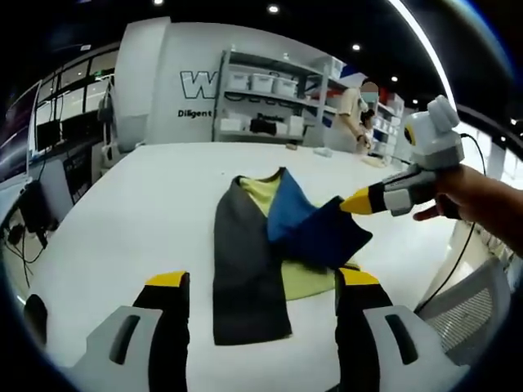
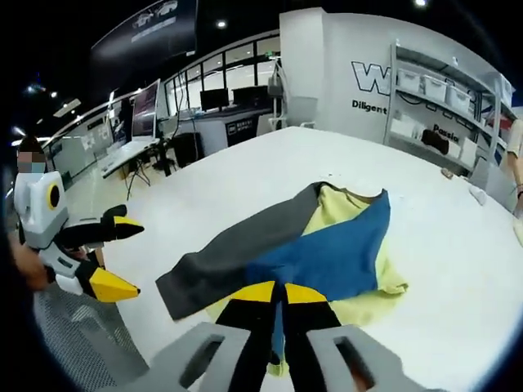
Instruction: Fold the garment on the visible template until the final outline fits inside the template.
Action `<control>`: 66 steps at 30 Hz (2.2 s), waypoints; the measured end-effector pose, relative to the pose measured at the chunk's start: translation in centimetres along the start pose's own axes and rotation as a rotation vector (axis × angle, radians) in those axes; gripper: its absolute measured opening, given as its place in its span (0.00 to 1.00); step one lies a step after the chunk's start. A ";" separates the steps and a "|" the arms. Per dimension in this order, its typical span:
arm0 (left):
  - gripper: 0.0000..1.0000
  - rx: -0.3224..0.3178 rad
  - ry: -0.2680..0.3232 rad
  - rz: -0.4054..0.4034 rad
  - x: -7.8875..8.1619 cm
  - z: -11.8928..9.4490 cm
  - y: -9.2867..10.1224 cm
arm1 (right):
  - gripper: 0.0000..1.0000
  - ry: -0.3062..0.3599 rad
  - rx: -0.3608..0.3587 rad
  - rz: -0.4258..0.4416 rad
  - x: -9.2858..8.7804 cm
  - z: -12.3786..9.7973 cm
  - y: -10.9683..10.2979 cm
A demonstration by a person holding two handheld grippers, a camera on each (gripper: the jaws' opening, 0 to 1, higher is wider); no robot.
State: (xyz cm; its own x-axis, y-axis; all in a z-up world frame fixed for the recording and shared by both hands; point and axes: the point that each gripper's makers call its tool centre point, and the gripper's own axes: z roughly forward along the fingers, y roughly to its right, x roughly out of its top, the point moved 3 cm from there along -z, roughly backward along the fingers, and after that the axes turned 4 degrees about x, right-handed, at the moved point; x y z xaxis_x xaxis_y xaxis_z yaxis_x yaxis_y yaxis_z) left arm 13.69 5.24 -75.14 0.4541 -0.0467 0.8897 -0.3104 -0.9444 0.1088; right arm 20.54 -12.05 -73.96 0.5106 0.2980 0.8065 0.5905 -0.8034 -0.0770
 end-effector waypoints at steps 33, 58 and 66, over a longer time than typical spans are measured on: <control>0.65 -0.012 -0.027 0.011 -0.5 0.2 0.2 | 0.00 0.166 -0.244 0.141 2.8 -5.3 11.4; 0.63 -0.015 -0.066 0.021 -1.4 0.5 0.3 | 0.00 0.251 -0.377 0.221 3.9 -8.7 18.6; 0.63 -0.020 -0.074 0.016 -1.5 0.6 0.5 | 0.00 0.260 -0.416 0.238 3.7 -9.4 20.9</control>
State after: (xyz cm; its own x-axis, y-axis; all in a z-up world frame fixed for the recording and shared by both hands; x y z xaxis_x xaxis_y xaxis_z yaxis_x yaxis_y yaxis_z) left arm 13.42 4.67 -76.71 0.5090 -0.0867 0.8564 -0.3348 -0.9365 0.1042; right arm 28.89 -32.53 -67.08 0.3972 -0.0116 0.9176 0.1538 -0.9849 -0.0791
